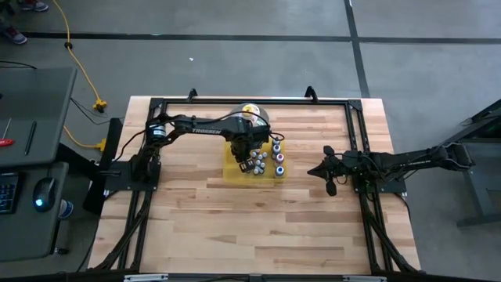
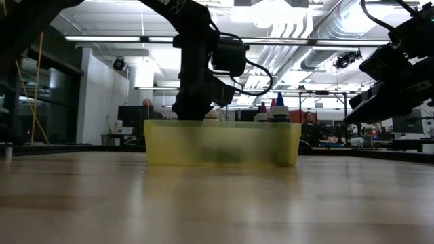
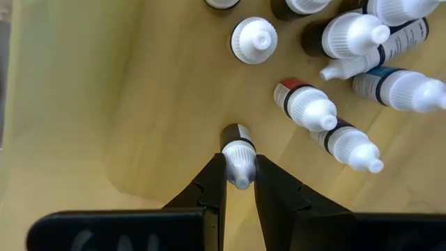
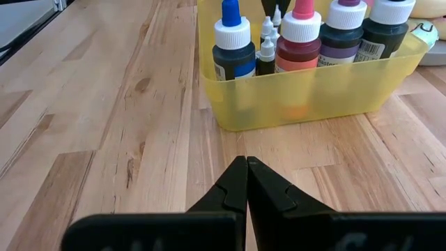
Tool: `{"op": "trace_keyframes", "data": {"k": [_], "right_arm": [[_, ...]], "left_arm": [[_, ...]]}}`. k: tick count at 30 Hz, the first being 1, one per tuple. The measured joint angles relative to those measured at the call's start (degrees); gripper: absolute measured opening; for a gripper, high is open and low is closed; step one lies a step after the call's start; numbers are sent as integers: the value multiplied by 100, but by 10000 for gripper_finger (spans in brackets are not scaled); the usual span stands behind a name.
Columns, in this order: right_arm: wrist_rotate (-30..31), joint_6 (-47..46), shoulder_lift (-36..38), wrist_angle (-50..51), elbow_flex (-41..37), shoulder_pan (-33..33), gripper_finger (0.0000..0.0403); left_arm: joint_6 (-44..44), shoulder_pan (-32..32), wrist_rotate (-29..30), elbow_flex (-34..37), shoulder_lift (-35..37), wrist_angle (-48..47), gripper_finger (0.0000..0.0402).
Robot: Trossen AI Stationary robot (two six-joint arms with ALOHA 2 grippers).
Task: Pick & Place food coloring
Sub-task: Put the small black food coloring bottle into the yellow container, then return to Home Position
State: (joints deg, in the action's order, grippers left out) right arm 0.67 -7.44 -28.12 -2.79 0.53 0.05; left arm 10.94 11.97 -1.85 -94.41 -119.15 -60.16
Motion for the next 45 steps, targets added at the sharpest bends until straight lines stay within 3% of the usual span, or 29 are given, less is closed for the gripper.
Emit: {"op": "trace_keyframes", "data": {"k": [7,28,35,45], "right_arm": [[0,0,0,0,0,-1,0],[0,0,2,0,0,-2,0],[0,0,2,2,0,-1,0],[0,0,2,2,0,-1,0]], "left_arm": [[-45,0,-36,4,0,23,63],[-286,1,-59,-99,114,-1,197],[-319,0,54,-277,709,11,205],[-1044,-328,187,-131,2336,-159,205]]}}
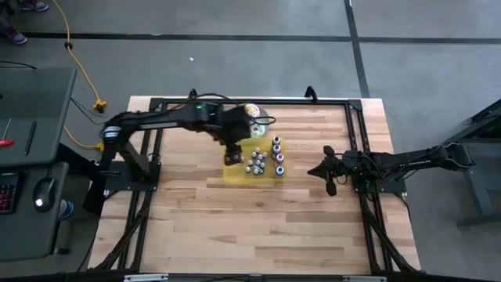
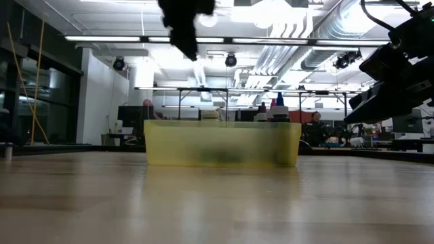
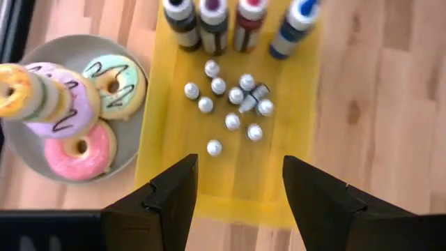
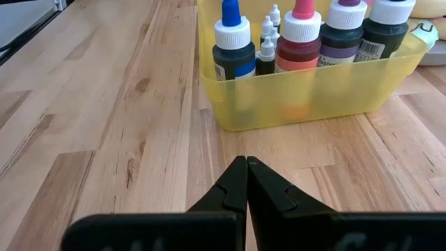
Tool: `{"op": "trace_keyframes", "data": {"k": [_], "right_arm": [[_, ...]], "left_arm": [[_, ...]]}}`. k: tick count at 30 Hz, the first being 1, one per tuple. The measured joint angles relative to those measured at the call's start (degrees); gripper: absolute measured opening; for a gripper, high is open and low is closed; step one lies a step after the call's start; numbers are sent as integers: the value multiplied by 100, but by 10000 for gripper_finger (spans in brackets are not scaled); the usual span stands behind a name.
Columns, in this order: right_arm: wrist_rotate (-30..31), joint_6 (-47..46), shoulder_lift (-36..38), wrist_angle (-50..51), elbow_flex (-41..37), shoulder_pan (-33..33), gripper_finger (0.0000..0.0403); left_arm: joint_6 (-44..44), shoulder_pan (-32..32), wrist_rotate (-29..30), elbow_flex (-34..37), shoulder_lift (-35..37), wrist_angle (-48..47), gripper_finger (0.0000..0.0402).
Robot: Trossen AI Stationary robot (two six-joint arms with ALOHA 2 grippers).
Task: Pick & Place food coloring
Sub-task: Return to Home Position
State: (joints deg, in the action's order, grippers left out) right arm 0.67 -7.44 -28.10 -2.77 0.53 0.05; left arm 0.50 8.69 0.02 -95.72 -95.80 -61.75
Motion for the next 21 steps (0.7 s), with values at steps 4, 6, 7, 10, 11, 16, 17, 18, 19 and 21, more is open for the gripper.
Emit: {"op": "trace_keyframes", "data": {"k": [4,6,7,10,11,16,17,18,19,21], "right_arm": [[0,0,0,0,0,1,0],[0,0,-2,-2,-1,1,0],[0,0,-2,-2,1,-1,0],[0,0,-2,10,0,-1,0],[0,0,-2,0,0,0,0],[0,0,-1,3,-1,1,0],[0,0,-2,-3,0,1,0],[0,0,0,-1,1,0,0],[0,0,0,3,1,-1,0],[0,0,0,1,0,0,0]], "left_arm": [[-178,-142,56,649,757,157,205],[-173,-214,53,1112,1159,332,205],[-166,-238,52,1362,1356,486,205],[-80,-261,-54,2068,1941,852,205],[-8,-297,-159,2282,2122,1030,205],[147,-325,-693,3184,2943,1874,204],[148,-345,-697,3315,3084,1998,201],[149,-363,-679,3437,3210,2062,198],[145,-390,-658,3553,3323,2086,193],[119,-393,-661,3744,3532,2175,180]]}}
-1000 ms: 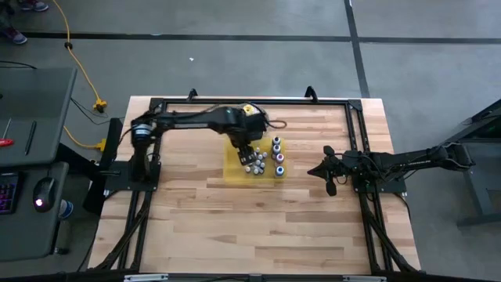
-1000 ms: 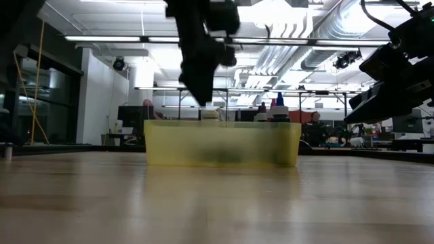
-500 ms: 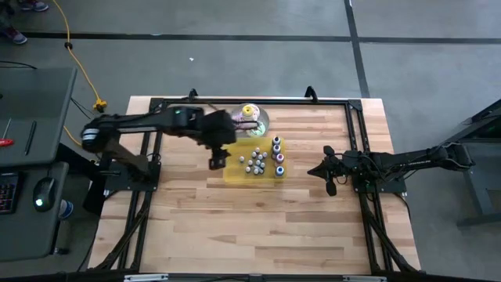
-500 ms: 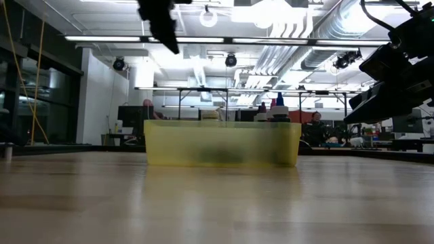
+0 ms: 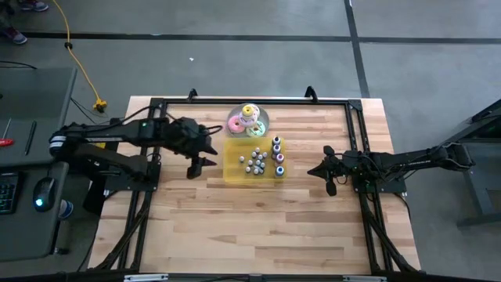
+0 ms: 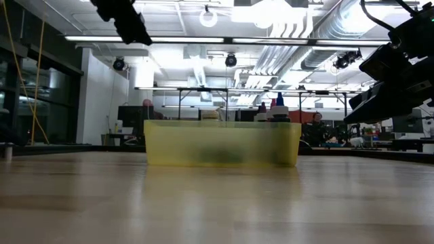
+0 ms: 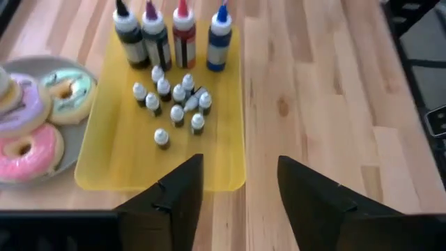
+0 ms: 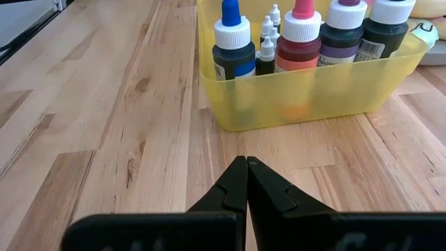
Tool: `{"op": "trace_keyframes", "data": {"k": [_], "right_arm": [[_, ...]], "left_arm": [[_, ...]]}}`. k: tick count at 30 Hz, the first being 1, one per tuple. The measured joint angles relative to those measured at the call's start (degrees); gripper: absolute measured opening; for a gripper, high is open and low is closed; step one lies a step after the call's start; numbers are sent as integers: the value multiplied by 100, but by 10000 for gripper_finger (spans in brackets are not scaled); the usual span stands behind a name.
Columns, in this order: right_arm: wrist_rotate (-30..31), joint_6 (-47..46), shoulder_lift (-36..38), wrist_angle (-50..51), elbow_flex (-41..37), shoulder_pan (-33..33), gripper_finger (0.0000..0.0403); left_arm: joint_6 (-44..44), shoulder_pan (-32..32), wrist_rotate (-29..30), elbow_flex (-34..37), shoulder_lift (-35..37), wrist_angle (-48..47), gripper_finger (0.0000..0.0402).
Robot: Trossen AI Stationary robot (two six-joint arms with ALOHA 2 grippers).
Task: Pick & Place food coloring
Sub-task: Return to Home Position
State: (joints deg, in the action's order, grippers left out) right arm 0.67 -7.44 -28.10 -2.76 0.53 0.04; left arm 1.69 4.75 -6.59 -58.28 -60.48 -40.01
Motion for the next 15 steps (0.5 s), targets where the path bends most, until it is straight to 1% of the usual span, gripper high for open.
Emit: {"op": "trace_keyframes", "data": {"k": [5,9,15], "right_arm": [[0,0,0,1,1,1,0],[0,0,0,-2,0,1,0],[0,0,0,0,1,1,0]], "left_arm": [[-30,0,44,562,594,437,133],[5,2,159,1091,1078,848,88],[7,2,160,1886,1728,1313,19]]}}
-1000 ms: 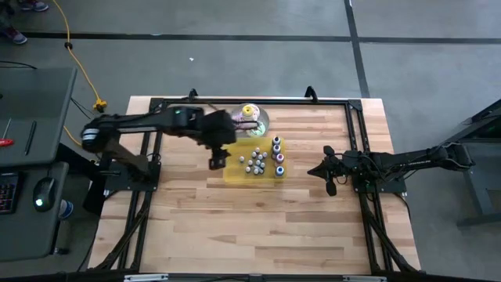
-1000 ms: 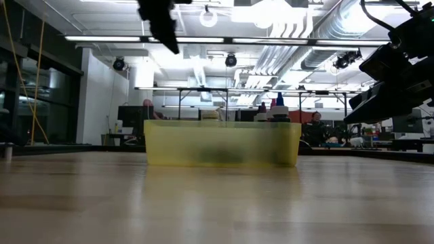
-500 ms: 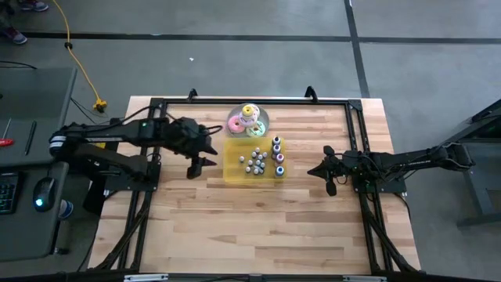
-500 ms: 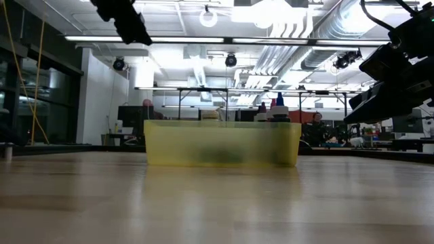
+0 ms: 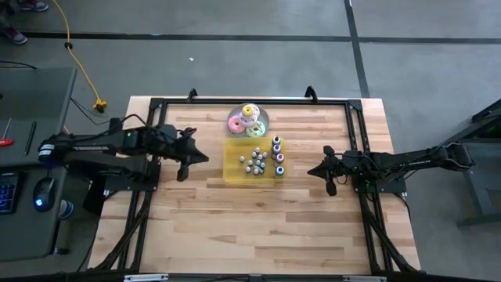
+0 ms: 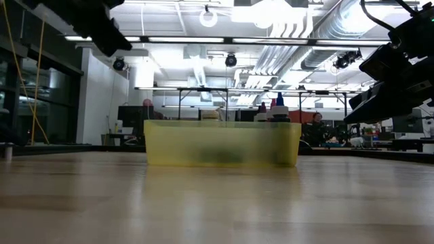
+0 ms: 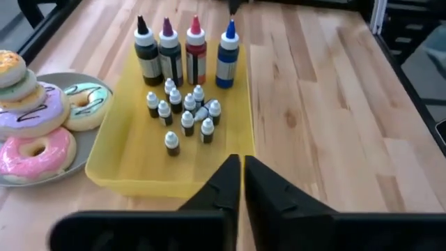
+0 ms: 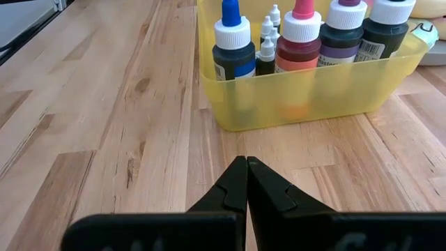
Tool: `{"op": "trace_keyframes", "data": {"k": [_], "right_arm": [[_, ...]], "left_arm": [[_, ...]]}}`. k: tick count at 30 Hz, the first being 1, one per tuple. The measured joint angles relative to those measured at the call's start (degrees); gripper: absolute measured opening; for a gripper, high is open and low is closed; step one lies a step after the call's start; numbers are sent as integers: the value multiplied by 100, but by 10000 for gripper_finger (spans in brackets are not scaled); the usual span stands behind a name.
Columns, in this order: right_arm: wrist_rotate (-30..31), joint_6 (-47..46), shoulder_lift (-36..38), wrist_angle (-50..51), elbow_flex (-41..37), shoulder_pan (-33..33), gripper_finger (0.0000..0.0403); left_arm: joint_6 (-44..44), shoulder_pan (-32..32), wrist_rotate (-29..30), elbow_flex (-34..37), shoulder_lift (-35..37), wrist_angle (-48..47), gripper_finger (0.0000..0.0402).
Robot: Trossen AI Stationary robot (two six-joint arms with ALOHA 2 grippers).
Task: Pick & Place food coloring
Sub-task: Return to Home Position
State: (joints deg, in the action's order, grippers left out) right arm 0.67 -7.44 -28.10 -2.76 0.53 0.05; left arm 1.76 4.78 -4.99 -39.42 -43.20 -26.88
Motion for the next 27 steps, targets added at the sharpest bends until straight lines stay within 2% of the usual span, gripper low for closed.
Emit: {"op": "trace_keyframes", "data": {"k": [3,11,20,27], "right_arm": [[0,0,0,0,0,0,0],[0,0,0,0,0,-1,0],[0,0,-1,-2,-1,-1,0],[0,0,-2,0,-2,-2,0]], "left_arm": [[21,2,-95,396,334,289,4],[285,0,-729,1443,1390,1521,9],[480,0,-525,2596,2842,1856,10],[939,0,-492,3110,3625,2774,10]]}}
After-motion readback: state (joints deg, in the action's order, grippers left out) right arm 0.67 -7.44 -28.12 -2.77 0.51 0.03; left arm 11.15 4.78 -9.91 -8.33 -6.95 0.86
